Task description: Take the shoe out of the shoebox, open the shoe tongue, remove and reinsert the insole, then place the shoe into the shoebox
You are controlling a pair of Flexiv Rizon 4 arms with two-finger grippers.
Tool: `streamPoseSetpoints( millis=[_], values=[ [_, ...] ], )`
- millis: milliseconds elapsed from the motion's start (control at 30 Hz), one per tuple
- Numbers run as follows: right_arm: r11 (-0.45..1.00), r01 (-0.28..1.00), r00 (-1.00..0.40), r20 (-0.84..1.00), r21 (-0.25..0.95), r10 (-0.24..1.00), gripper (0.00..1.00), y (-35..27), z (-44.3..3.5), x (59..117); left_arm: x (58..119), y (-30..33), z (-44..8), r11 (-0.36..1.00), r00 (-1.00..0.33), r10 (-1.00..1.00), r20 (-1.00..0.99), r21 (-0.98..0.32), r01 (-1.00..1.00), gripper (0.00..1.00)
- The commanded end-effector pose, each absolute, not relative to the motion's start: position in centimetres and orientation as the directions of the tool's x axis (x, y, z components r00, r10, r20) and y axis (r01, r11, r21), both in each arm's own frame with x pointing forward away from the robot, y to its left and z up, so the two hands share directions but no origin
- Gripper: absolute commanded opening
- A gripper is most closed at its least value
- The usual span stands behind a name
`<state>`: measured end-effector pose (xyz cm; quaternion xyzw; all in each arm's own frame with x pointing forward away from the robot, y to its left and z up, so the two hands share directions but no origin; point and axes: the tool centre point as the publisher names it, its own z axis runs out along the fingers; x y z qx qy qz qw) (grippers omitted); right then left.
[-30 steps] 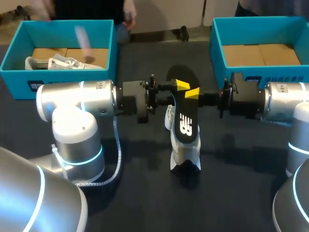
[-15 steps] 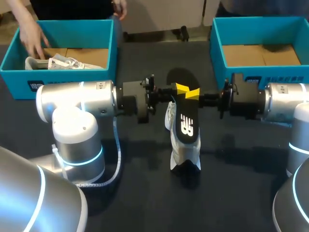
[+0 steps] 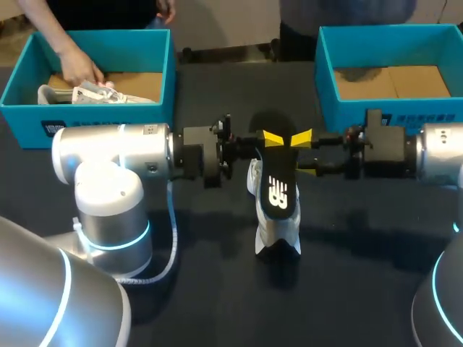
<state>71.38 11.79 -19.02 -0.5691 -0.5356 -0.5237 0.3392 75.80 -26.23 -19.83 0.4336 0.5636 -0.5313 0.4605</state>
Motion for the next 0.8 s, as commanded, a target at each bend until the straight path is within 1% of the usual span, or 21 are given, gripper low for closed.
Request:
streamPoseSetpoints(
  millis=[33,67,100,133,167,200,733,767,800],
  values=[
    [-0.161,0.957,-0.184,0.932,0.243,0.312,1.0,9.4,-18.0,70.3,74.6,-25.3,-19.6,0.067,-0.22,0.008,-0.976,-0.219,0.973,0.0],
    [-0.146,0.95,-0.214,0.916,0.276,0.34,1.0,9.2,-17.9,70.2,74.4,-25.3,-19.7,0.068,-0.228,0.009,-0.974,-0.227,0.971,0.0],
    [-0.094,0.932,-0.288,0.872,0.351,0.397,1.0,9.0,-17.6,70.1,74.1,-25.2,-19.7,0.066,-0.245,0.008,-0.97,-0.244,0.968,0.0],
    [-0.047,0.922,-0.331,0.847,0.383,0.417,1.0,9.0,-17.4,70.1,73.8,-25.1,-19.8,0.067,-0.259,0.007,-0.966,-0.258,0.964,0.0],
    [-0.059,0.931,-0.291,0.831,0.36,0.474,1.0,8.9,-17.4,69.9,73.4,-25.1,-19.8,0.063,-0.284,0.015,-0.959,-0.283,0.957,0.0],
    [-0.07,0.906,-0.342,0.821,0.416,0.457,1.0,8.6,-17.5,69.8,73.1,-25.0,-19.8,0.061,-0.307,0.011,-0.952,-0.306,0.95,0.0],
    [-0.07,0.906,-0.342,0.821,0.416,0.457,1.0,8.6,-17.5,69.8,72.9,-25.0,-19.8,0.06,-0.32,0.002,-0.948,-0.319,0.946,0.0],
    [-0.017,0.892,-0.388,0.786,0.451,0.482,1.0,8.5,-17.5,69.9,72.9,-25.0,-19.8,0.06,-0.32,0.002,-0.948,-0.319,0.946,0.0],
    [0.025,0.856,-0.458,0.736,0.516,0.499,1.0,8.2,-17.5,70.0,72.9,-25.0,-19.8,0.06,-0.32,0.002,-0.948,-0.319,0.946,0.0]
  ],
)
